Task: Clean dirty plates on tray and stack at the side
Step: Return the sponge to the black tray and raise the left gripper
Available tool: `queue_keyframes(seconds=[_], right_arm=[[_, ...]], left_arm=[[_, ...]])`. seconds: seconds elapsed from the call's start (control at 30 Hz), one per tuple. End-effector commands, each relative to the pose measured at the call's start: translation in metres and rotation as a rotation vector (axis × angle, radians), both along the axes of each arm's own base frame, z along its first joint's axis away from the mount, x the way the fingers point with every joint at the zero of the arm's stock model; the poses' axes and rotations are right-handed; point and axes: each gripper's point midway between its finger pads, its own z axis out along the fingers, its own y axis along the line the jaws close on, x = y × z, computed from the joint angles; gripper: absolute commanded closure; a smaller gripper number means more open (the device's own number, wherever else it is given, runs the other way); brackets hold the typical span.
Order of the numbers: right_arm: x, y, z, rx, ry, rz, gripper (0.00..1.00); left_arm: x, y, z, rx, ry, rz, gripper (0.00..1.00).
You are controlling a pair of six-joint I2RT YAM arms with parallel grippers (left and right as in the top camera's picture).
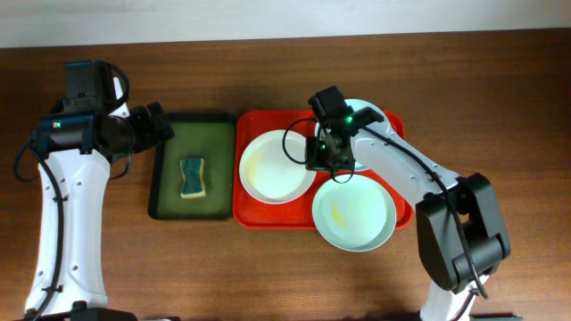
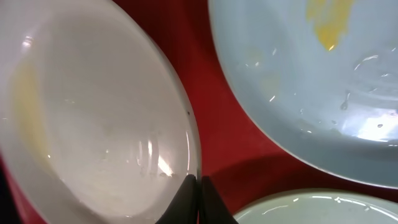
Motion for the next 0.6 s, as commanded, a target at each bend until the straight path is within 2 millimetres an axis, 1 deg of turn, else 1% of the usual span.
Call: queue_keyframes(seconds=[0.0, 0.07, 0.1, 0.13, 0.17, 0.2, 0.27, 0.3, 0.37, 0.47, 0.53, 0.57], right_arm=[[-0.004, 0.000, -0.010, -0.002, -0.032, 0.014, 0.96], [-0.005, 0.004, -0.013, -0.010, -0.050, 0.026, 0.96], [-0.004, 0.003, -0.013, -0.021, -0.059, 0.025, 0.86], [-0.002, 0.000, -0.014, -0.042, -0.067, 0.019, 0.67], [0.000, -0.003, -0.015, -0.055, -0.074, 0.014, 0.62], [0.002, -0.001, -0.018, -0.053, -0.076, 0.014, 0.62], [0.003, -0.001, -0.029, -0.058, -0.064, 0.014, 0.64], [0.004, 0.002, -0.033, -0.055, -0.064, 0.019, 0.68], [0.005, 0.003, -0.037, -0.056, -0.064, 0.021, 0.71], [0.004, 0.003, -0.038, -0.056, -0.062, 0.021, 0.71], [0.004, 0.003, -0.040, -0.057, -0.060, 0.021, 0.75], [0.003, 0.002, -0.042, -0.059, -0.057, 0.021, 0.75]], left_arm=[[0.001, -0.002, 0.004, -0.014, -0.012, 0.003, 0.01], [0.001, -0.002, 0.004, -0.014, -0.012, 0.003, 0.01], [0.001, -0.002, 0.004, -0.014, -0.012, 0.003, 0.01], [0.001, -0.002, 0.004, -0.014, -0.012, 0.003, 0.01], [0.001, -0.002, 0.004, -0.014, -0.012, 0.003, 0.00], [0.001, -0.002, 0.004, -0.014, -0.012, 0.003, 0.01], [0.001, -0.002, 0.004, -0.014, -0.012, 0.003, 0.01], [0.001, -0.002, 0.004, -0.014, -0.012, 0.003, 0.01], [0.001, -0.002, 0.004, -0.014, -0.012, 0.003, 0.00], [0.001, -0.002, 0.004, -0.014, -0.012, 0.003, 0.01], [0.001, -0.002, 0.004, -0.014, -0.012, 0.003, 0.01], [0.001, -0.002, 0.004, -0.014, -0.012, 0.003, 0.01]])
